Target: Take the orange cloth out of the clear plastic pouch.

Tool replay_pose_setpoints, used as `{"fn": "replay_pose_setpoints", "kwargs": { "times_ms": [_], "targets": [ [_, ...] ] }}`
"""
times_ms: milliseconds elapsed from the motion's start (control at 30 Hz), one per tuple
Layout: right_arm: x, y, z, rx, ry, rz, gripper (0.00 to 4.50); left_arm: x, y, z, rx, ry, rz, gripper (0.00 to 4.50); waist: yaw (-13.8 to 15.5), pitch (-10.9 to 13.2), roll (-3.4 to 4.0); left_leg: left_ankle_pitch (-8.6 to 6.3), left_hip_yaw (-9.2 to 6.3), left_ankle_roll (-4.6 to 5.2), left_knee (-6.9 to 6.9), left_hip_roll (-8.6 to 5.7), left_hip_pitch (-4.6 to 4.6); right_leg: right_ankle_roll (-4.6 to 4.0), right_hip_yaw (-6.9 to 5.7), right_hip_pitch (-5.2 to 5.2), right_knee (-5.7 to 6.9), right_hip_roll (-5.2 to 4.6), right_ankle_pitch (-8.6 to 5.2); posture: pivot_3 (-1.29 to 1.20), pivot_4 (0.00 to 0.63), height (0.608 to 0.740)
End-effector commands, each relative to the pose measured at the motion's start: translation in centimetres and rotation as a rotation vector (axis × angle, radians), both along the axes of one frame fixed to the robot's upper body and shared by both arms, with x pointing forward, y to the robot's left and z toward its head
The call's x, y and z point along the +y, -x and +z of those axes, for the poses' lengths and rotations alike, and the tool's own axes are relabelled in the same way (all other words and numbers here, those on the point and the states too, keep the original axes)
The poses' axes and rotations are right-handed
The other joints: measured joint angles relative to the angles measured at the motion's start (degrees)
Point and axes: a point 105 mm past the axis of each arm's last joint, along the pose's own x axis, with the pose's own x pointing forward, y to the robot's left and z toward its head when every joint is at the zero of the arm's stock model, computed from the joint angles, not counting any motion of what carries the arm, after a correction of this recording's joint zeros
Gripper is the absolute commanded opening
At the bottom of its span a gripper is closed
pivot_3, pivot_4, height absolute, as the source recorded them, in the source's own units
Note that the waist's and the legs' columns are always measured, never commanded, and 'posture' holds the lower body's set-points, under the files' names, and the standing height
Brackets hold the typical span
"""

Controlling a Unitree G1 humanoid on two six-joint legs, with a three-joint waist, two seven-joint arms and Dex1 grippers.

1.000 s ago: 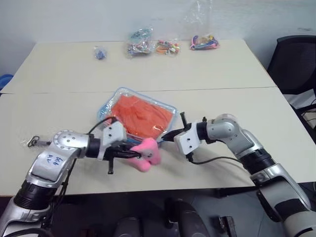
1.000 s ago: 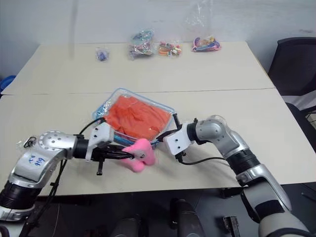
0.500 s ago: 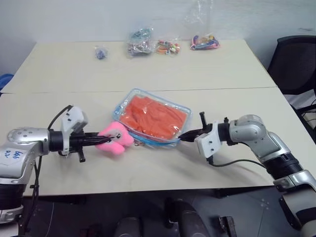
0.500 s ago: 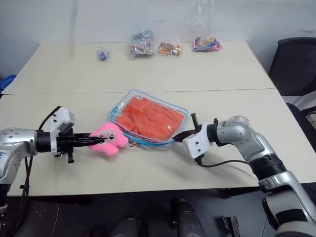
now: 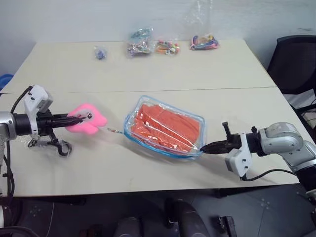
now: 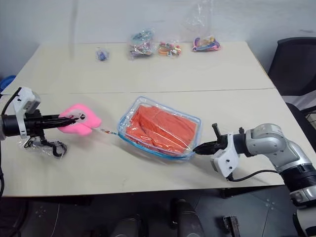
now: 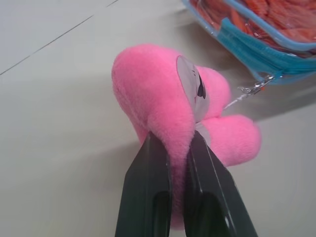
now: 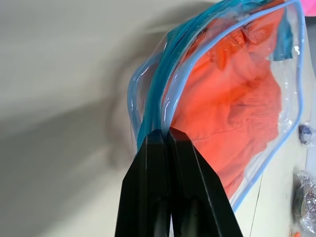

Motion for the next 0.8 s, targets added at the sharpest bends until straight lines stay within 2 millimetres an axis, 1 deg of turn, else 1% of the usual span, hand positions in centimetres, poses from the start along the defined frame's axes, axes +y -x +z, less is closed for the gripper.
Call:
{"fn": "replay_pose_setpoints", "kwargs": {
  "times_ms": [33, 133, 200, 233, 300, 367, 433, 600, 633, 700, 767, 800],
  "targets": [
    [-0.3, -0.6, 1.0, -0.051, -0.013, -0.011, 0.02, -1.1, 0.8, -0.8, 0.023, -0.026, -0.059, 0.00, -0.2, 0.0, 0.00, -0.01, 0.06, -0.02, 0.00, 0.04, 0.00, 0.00, 0.03, -0.02, 0.01, 0.00, 0.00, 0.00, 0.150, 0.740],
    [0.2, -0.7, 1.1, -0.047, -0.041, -0.013, 0.02, -2.2, 1.3, -2.2, 0.061, -0.026, -0.094, 0.00, -0.4, 0.0, 0.00, -0.03, 0.07, -0.04, -0.01, 0.09, 0.04, -0.02, 0.06, -0.07, 0.02, 0.03, -0.01, 0.00, 0.150, 0.740],
    [0.4, -0.8, 1.3, -0.030, -0.059, -0.026, 0.00, -2.5, 1.4, -2.9, 0.072, -0.025, -0.094, 0.66, -0.3, 0.0, 0.00, -0.03, 0.08, -0.04, 0.00, 0.09, 0.04, -0.03, 0.07, -0.08, 0.03, 0.03, -0.01, 0.00, 0.150, 0.740],
    [0.5, -0.8, 1.3, -0.026, -0.063, -0.028, 0.00, -2.5, 1.4, -3.0, 0.073, -0.024, -0.091, 0.89, -0.3, 0.0, 0.00, -0.03, 0.08, -0.04, 0.00, 0.09, 0.04, -0.03, 0.07, -0.07, 0.03, 0.03, -0.01, 0.00, 0.150, 0.740],
    [0.5, -0.7, 1.4, -0.005, -0.076, -0.048, 0.43, -2.6, 1.5, -3.1, 0.078, -0.022, -0.096, 1.57, -0.3, 0.0, 0.00, -0.03, 0.08, -0.04, 0.01, 0.09, 0.04, -0.03, 0.07, -0.07, 0.03, 0.03, -0.01, 0.00, 0.150, 0.740],
    [0.3, -0.6, 1.5, 0.011, -0.084, -0.066, 0.96, -2.5, 1.5, -3.1, 0.079, -0.021, -0.094, 2.16, -0.3, 0.0, 0.00, -0.03, 0.08, -0.04, 0.00, 0.09, 0.04, -0.03, 0.07, -0.07, 0.03, 0.03, 0.00, 0.00, 0.150, 0.740],
    [0.0, -0.4, 1.6, 0.034, -0.093, -0.092, 1.71, -2.1, 1.5, -3.1, 0.079, -0.020, -0.087, 2.83, -0.3, 0.0, 0.00, -0.03, 0.07, -0.04, 0.00, 0.09, 0.04, -0.03, 0.07, -0.07, 0.02, 0.03, -0.01, 0.00, 0.150, 0.740],
    [-1.2, 0.4, 2.3, 0.073, -0.144, -0.177, 3.45, 0.1, 1.6, -2.8, 0.074, -0.061, -0.032, 4.37, 0.1, 0.0, 0.00, -0.05, 0.07, -0.02, 0.00, 0.08, 0.04, -0.03, 0.07, -0.08, 0.01, 0.02, 0.00, 0.00, 0.150, 0.740],
    [-1.4, 0.5, 2.5, 0.092, -0.169, -0.205, 3.81, 0.9, 1.5, -2.7, 0.065, -0.074, 0.002, 4.50, 0.1, 0.0, 0.00, -0.05, 0.06, -0.02, 0.00, 0.09, 0.04, -0.03, 0.07, -0.08, 0.01, 0.03, -0.01, 0.00, 0.150, 0.740],
    [-1.6, 1.0, 3.1, 0.153, -0.243, -0.274, 4.45, 2.6, 1.1, -1.7, 0.037, -0.076, 0.072, 4.50, 0.2, 0.0, 0.00, -0.07, 0.06, -0.01, 0.00, 0.09, 0.04, -0.03, 0.07, -0.08, 0.01, 0.03, -0.01, 0.00, 0.150, 0.740],
    [-1.6, 1.8, 3.7, 0.290, -0.334, -0.361, 4.45, 4.1, 0.7, -0.2, -0.002, -0.080, 0.132, 4.50, 0.3, 0.0, 0.00, -0.07, 0.05, -0.01, 0.01, 0.09, 0.04, -0.03, 0.05, -0.07, 0.00, 0.04, -0.01, 0.00, 0.150, 0.740],
    [-1.5, 2.4, 3.9, 0.374, -0.370, -0.397, 4.45, 4.5, 0.4, 0.7, -0.029, -0.085, 0.142, 4.50, 0.3, 0.0, 0.00, -0.08, 0.03, 0.01, 0.01, 0.09, 0.03, -0.03, 0.05, -0.07, 0.01, 0.03, -0.01, 0.00, 0.150, 0.740]
  ]
}}
